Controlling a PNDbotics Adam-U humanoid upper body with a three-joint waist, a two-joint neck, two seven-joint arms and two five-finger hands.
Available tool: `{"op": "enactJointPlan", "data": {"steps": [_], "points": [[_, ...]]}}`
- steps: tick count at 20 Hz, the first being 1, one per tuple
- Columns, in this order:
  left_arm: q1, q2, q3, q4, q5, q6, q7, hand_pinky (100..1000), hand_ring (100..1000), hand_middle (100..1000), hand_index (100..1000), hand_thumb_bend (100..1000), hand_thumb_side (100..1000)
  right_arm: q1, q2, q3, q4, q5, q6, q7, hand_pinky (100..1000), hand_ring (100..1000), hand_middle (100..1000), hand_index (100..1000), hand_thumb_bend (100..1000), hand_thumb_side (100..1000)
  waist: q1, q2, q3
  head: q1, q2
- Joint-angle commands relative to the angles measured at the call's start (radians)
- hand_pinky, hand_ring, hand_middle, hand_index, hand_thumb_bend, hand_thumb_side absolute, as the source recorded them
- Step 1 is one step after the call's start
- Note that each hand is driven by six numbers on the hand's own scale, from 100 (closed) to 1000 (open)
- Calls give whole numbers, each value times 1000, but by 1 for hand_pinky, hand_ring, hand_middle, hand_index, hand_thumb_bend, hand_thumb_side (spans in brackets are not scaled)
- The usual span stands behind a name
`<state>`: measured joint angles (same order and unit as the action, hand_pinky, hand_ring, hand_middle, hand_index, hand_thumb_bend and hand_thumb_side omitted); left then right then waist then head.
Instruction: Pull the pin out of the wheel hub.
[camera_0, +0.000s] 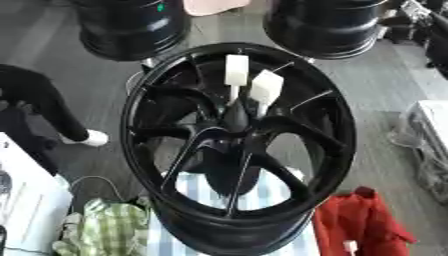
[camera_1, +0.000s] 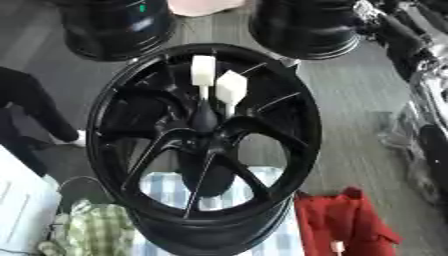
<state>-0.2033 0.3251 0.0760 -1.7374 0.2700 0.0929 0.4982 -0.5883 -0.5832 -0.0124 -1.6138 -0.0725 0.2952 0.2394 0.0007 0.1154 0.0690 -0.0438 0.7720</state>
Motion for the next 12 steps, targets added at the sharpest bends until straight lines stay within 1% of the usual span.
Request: {"op": "enactJointPlan", "data": {"steps": [1,2,3,5,7,9,12], "points": [[-7,29,-3,-11,-4,1,-4,702,677,672,770,360,691,-69,-61,9,16,99,-33,155,912,794,809,850,208,557,-1,-18,0,-2,-2],[-6,29,-3,-10,-4,1,-4,702,677,672,770,360,691,-84,-63,7,26,120,-48,193,912,794,809,850,208,557,-1,-19,-1,-2,-2],[-6,29,-4,-10,-4,1,-6,702,677,671,770,358,693,-107,-68,17,31,139,-69,243,912,798,808,848,184,545,-1,-19,1,-4,-2],[-5,29,-5,-9,-6,3,-8,702,677,671,769,355,694,-161,-80,38,51,174,-125,383,912,802,809,847,177,509,-2,-19,1,-4,-2],[-5,29,-6,-8,-8,4,-10,702,677,671,769,354,695,-204,-91,50,69,204,-176,497,910,803,807,845,177,497,-2,-18,2,-3,-2],[-4,29,-7,-7,-9,5,-12,703,677,671,768,353,696,-235,-95,57,81,225,-215,569,909,804,806,843,188,476,-3,-17,3,-4,-2],[-4,29,-8,-7,-9,6,-14,703,678,671,768,351,697,-272,-95,73,85,240,-261,631,909,807,807,842,200,453,-4,-15,5,-4,-2]]}}
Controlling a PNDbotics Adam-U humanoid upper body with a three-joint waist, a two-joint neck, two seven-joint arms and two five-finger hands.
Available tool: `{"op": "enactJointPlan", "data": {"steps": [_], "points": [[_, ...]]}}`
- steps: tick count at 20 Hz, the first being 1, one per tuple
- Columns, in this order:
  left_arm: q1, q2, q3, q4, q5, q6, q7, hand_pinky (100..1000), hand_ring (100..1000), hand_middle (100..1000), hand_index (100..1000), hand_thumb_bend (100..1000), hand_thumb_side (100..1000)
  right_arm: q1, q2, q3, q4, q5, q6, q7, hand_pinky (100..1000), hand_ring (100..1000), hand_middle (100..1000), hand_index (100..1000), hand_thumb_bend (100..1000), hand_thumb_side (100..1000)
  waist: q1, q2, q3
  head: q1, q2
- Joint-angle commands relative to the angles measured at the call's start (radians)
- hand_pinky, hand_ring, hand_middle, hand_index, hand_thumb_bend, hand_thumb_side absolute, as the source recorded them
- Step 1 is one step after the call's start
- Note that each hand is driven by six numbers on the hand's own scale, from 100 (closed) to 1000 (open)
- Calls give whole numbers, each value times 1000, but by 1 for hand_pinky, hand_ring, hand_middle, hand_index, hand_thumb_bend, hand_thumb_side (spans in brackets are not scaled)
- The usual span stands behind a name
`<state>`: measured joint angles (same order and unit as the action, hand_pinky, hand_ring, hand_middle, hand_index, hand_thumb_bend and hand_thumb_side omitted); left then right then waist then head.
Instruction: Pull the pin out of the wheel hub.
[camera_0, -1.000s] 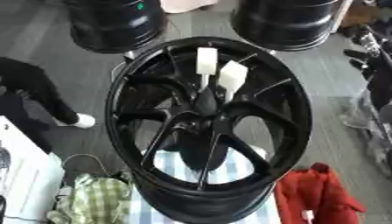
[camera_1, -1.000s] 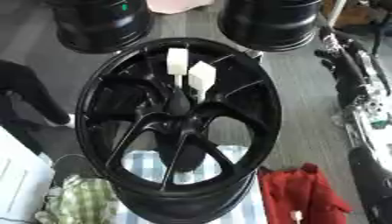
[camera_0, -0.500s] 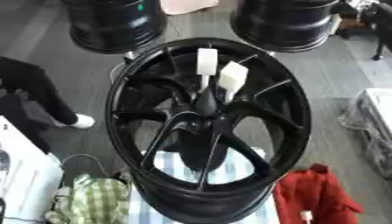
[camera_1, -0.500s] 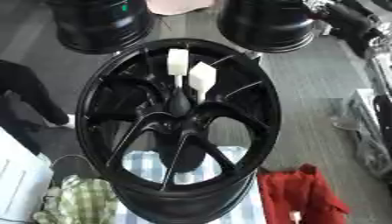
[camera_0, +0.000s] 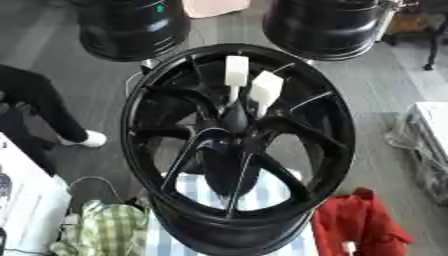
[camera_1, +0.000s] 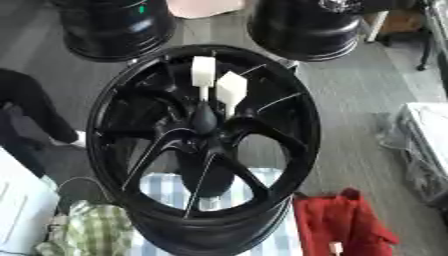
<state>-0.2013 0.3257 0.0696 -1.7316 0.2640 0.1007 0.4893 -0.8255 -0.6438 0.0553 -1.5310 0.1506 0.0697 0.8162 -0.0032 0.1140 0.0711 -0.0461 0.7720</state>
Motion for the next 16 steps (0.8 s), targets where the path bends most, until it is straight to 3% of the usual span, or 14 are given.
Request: {"op": "enactJointPlan", "data": {"steps": [1,8,12,14,16], "points": [[-6,29,-2,-13,-3,-1,-5,703,678,671,768,351,697,-43,-33,10,3,19,-46,67,909,807,807,842,200,453,0,-13,3,-1,-2],[-7,28,-5,-12,-2,1,-9,703,679,671,766,347,700,-80,-18,92,-7,28,-118,91,910,820,815,843,189,288,0,-8,8,-6,-2],[-8,28,-6,-12,-2,2,-11,703,679,671,765,345,702,-71,-13,134,-13,32,-154,91,911,822,821,844,191,203,0,-3,11,-3,-2],[-7,27,-6,-11,-2,3,-11,704,680,672,765,344,704,-64,-12,147,-21,36,-172,91,909,821,820,844,200,119,0,-1,12,2,-2],[-7,25,-7,-11,-2,3,-11,704,680,671,765,343,704,-57,-14,161,-37,46,-195,91,907,820,819,842,198,100,-1,1,12,6,-2]]}}
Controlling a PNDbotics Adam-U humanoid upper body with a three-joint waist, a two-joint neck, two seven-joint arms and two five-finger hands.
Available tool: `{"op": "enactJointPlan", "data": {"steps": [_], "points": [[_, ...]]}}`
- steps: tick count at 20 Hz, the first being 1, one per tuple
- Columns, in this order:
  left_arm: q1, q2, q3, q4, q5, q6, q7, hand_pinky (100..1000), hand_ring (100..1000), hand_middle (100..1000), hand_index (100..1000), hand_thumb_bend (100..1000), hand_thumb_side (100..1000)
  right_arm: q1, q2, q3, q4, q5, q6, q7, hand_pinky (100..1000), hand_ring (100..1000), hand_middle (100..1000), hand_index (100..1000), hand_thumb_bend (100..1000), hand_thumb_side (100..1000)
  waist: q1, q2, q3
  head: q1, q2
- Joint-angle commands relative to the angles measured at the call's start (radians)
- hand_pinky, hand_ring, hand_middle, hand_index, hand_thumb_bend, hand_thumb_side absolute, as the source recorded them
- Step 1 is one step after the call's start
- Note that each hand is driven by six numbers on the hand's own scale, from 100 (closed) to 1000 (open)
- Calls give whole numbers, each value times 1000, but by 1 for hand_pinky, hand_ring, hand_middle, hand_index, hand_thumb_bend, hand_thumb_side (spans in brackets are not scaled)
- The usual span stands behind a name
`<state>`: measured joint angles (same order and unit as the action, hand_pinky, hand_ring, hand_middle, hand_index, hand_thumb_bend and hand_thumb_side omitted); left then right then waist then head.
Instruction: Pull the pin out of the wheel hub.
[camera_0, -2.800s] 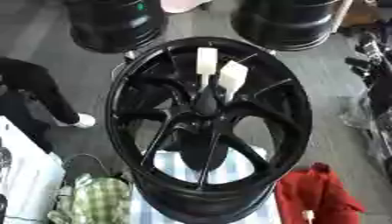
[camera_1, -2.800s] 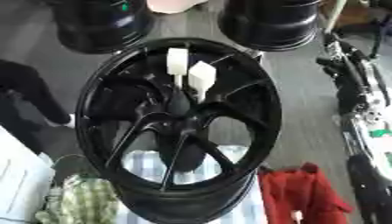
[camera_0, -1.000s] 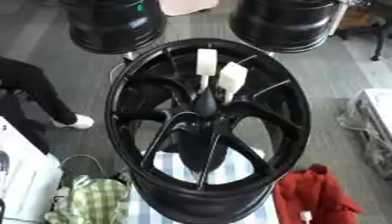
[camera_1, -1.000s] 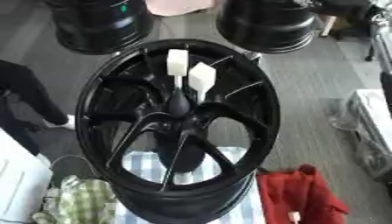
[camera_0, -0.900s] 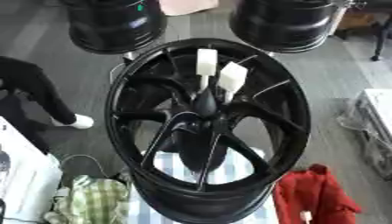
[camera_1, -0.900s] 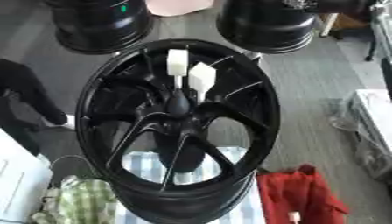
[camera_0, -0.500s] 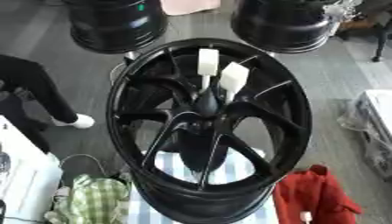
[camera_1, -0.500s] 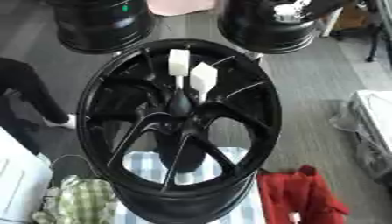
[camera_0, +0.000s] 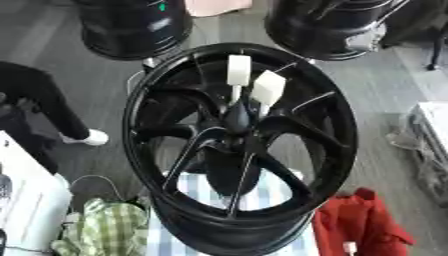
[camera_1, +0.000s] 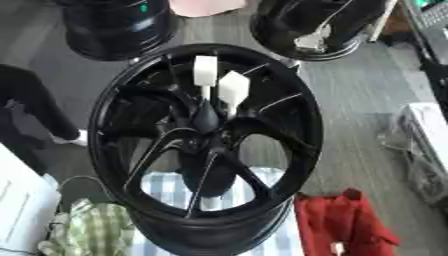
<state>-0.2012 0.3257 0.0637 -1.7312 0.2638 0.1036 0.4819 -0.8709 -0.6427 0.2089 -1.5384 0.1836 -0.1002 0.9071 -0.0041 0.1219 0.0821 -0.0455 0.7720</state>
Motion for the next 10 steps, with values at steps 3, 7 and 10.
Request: {"op": "enactJointPlan", "data": {"steps": [3,7,10], "points": [[-8,25,-2,-11,-2,1,-6,704,680,670,764,342,704,0,-18,25,-60,29,-56,0,904,814,808,839,180,100,-1,-6,2,11,-2],[-9,24,-4,-11,-2,2,-8,704,681,669,763,340,705,13,-12,47,-87,31,-75,0,902,813,812,843,185,100,-1,-5,3,15,-2],[-6,22,-4,-10,-3,3,-9,704,681,668,763,336,707,17,-6,56,-86,40,-78,0,902,815,819,849,181,100,-1,-4,3,18,-2]]}}
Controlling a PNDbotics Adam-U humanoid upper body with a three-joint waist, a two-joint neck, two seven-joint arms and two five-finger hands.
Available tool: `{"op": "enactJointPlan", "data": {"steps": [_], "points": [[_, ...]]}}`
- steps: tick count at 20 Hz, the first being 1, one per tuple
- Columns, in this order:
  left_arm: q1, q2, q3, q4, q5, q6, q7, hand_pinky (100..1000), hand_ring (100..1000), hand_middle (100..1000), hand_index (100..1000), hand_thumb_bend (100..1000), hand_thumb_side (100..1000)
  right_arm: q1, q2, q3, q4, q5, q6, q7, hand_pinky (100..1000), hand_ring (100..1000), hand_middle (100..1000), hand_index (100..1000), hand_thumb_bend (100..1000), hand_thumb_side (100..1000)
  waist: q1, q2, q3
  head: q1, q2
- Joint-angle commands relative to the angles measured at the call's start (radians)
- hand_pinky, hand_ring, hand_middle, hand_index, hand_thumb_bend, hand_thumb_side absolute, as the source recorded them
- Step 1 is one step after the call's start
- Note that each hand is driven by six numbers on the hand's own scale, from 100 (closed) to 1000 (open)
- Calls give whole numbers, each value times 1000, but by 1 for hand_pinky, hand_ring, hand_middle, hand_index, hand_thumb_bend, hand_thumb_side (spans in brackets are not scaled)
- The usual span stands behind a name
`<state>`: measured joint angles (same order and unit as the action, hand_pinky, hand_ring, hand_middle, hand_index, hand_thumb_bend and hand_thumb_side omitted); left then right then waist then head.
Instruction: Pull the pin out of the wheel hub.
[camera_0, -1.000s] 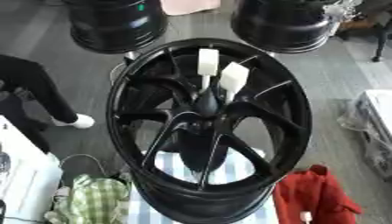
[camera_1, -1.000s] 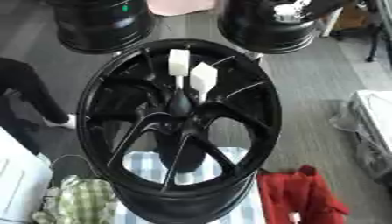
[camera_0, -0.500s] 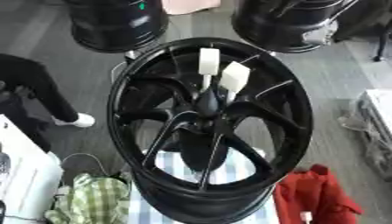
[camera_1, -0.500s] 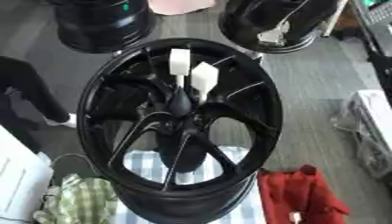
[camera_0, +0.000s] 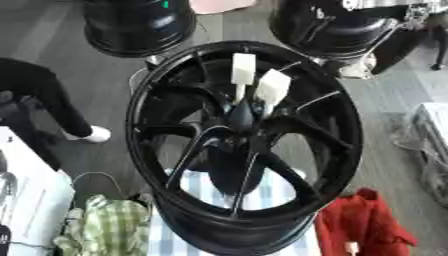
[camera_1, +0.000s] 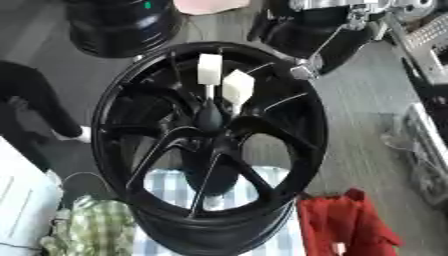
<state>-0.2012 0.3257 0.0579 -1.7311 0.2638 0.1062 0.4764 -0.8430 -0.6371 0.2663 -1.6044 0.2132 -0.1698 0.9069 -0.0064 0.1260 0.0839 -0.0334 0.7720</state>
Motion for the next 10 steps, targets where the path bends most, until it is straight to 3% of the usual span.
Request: {"op": "enactJointPlan", "data": {"steps": [1,10], "points": [[-6,22,2,-10,-3,0,-3,704,681,667,763,335,708,-11,-10,-1,-20,15,-9,0,901,815,820,850,194,100,1,-7,2,7,-2],[-9,20,-1,-9,-3,2,-6,705,682,665,762,329,712,-24,18,1,1,48,-18,0,899,817,825,864,240,100,3,4,2,2,-2]]}}
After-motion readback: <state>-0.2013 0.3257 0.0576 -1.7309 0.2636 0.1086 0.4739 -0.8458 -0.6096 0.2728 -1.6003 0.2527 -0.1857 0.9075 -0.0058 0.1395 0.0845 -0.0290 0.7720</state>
